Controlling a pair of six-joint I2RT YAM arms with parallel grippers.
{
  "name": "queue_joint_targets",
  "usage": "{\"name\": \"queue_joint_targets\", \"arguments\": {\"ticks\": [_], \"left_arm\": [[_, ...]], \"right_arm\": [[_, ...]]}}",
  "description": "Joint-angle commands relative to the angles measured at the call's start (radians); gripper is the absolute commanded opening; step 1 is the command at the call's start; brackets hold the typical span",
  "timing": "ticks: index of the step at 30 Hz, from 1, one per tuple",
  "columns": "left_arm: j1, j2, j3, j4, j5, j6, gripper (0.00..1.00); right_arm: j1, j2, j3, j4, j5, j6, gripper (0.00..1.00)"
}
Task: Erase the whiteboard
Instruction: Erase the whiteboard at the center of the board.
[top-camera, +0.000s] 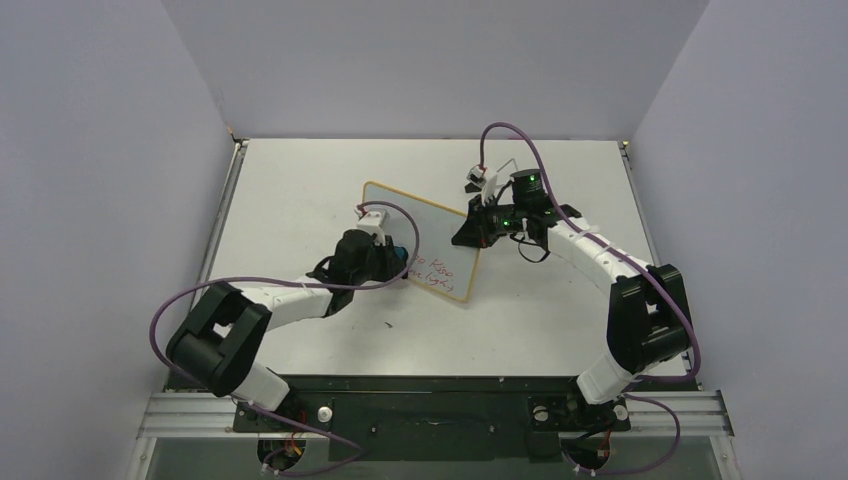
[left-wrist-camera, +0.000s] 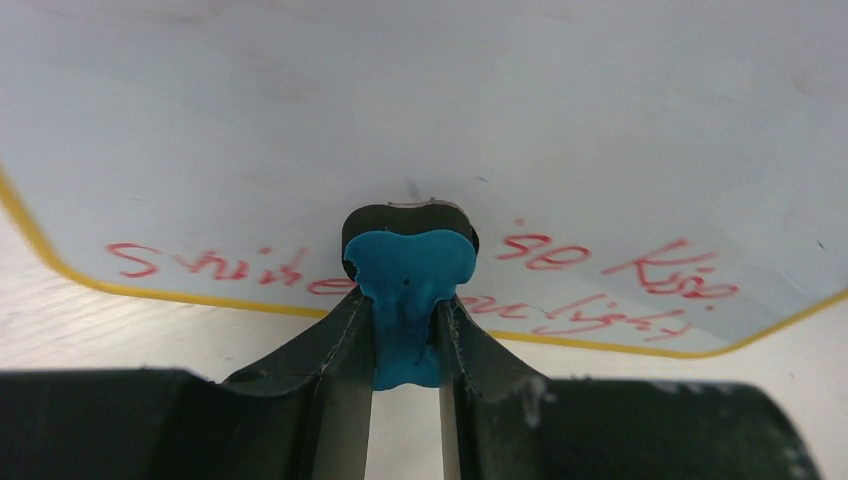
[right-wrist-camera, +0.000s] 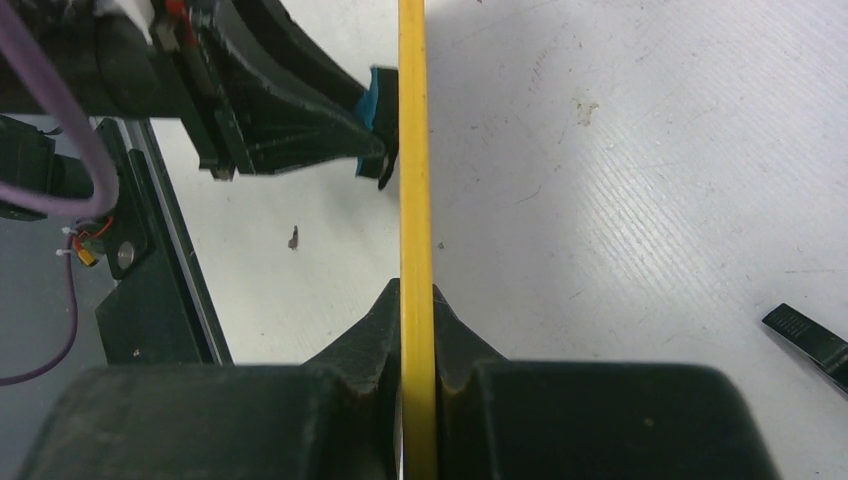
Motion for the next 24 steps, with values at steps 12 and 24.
{"name": "queue_joint_targets", "arguments": {"ticks": [12, 24], "left_arm": [[0.015, 0.010, 0.048, 0.040, -0.014, 0.004, 0.00], [-0.127, 0.023, 0.039, 0.081, -0.032, 0.051, 0.00]], "right_arm": [[0.023, -0.001, 0.011, -0.086, -0.026, -0.008, 0.00], [0.025, 0.003, 0.011, -0.087, -0.027, -0.008, 0.00]]}}
